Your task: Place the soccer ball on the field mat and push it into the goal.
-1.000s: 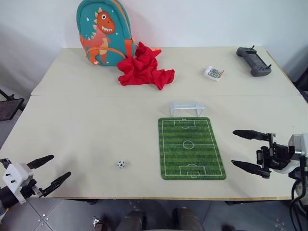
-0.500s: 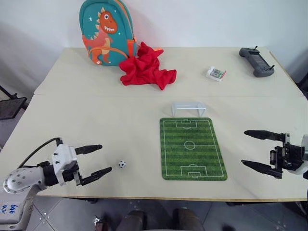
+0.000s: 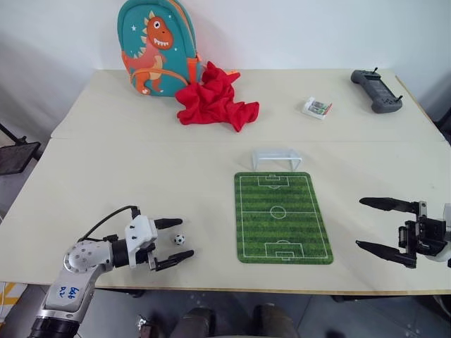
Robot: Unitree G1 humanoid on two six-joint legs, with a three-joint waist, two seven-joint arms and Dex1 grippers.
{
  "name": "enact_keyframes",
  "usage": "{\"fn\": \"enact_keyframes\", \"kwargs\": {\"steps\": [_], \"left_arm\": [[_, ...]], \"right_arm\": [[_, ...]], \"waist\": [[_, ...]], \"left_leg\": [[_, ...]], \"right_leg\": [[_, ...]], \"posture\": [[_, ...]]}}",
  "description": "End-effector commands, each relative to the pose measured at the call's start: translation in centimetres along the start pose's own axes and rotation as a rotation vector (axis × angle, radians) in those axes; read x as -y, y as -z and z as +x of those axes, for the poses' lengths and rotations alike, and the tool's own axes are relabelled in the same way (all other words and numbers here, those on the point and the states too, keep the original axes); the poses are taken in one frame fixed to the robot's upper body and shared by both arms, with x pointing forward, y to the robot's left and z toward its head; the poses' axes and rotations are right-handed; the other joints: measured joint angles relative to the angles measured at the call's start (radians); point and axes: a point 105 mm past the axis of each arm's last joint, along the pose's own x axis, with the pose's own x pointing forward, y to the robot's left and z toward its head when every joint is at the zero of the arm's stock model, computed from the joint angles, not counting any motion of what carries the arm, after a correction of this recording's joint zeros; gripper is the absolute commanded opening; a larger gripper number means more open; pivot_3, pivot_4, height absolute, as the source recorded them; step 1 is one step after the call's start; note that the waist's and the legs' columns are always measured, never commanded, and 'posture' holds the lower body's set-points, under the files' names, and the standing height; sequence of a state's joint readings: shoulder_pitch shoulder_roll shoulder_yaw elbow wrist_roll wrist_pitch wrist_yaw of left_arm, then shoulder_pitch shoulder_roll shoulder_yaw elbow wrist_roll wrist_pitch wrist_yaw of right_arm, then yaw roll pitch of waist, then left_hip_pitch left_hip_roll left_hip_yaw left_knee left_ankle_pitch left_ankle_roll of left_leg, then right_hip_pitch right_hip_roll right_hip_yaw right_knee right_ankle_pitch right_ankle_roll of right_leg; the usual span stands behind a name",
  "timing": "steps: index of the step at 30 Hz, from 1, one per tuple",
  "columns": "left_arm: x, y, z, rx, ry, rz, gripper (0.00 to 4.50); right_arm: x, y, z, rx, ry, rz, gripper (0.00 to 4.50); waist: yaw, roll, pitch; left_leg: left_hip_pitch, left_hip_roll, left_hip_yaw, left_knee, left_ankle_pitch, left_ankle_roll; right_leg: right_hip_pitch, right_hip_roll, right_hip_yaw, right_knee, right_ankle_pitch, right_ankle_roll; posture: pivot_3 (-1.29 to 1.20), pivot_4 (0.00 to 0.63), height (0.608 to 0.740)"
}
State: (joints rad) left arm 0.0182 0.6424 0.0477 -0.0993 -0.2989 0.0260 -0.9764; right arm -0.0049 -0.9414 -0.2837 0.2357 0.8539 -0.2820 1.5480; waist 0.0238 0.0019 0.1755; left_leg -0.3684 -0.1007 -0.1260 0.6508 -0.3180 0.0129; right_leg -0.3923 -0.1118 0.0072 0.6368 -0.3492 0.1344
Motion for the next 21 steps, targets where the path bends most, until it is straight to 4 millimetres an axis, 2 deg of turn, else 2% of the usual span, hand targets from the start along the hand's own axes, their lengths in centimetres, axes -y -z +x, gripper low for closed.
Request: {"fn": "enact_keyframes", "kwargs": {"steps": [1,3,12,15,18,21], "left_arm": [[-0.1,0.0,0.0,-0.002,-0.005,0.038,4.08],[0.0,0.0,0.0,0.0,0.001,0.033,3.62],[0.1,-0.2,0.3,0.021,0.005,0.045,0.87],[0.2,-2.5,0.4,0.124,0.033,0.042,0.86],[0.0,-5.8,0.6,0.141,0.116,0.089,0.86],[-0.1,-8.2,1.2,0.142,0.17,0.104,0.86]], "right_arm": [[-0.5,-0.8,-0.3,0.013,-0.049,-0.045,4.5],[-0.5,-0.7,-0.3,0.012,-0.046,-0.043,4.5],[-0.5,-0.4,-0.5,0.003,-0.033,-0.032,4.5],[-0.4,-0.2,-1.0,-0.014,-0.014,-0.031,4.5],[-0.1,-0.4,-2.1,-0.043,0.015,-0.03,4.5],[0.0,-0.7,-2.8,-0.067,0.029,-0.029,4.5]], "waist": [[0.0,0.0,0.0],[0.0,0.0,0.0],[0.0,0.0,0.0],[0.001,0.0,0.0],[0.005,0.0,0.0],[0.004,0.0,0.0]], "left_leg": [[0.0,0.0,0.0,0.0,0.0,0.0],[0.0,0.0,0.0,0.0,0.0,0.0],[0.0,0.0,0.0,0.001,0.0,0.0],[0.0,0.0,0.0,0.001,0.0,0.0],[-0.001,0.0,-0.001,0.002,0.0,0.0],[-0.001,0.0,-0.001,0.003,0.0,0.0]], "right_leg": [[0.0,0.0,0.0,0.0,0.0,0.0],[0.0,0.0,0.0,0.0,0.0,0.0],[0.0,0.0,0.0,0.0,0.0,0.0],[0.0,0.0,0.0,0.0,0.0,0.0],[0.0,0.0,-0.001,0.0,0.0,0.0],[0.001,0.0,0.0,0.001,0.0,0.0]], "posture": [[0.0,0.15,0.74],[0.0,0.15,0.74],[0.0,0.15,0.74],[0.0,0.15,0.74],[0.0,0.15,0.74],[0.0,0.15,0.74]]}}
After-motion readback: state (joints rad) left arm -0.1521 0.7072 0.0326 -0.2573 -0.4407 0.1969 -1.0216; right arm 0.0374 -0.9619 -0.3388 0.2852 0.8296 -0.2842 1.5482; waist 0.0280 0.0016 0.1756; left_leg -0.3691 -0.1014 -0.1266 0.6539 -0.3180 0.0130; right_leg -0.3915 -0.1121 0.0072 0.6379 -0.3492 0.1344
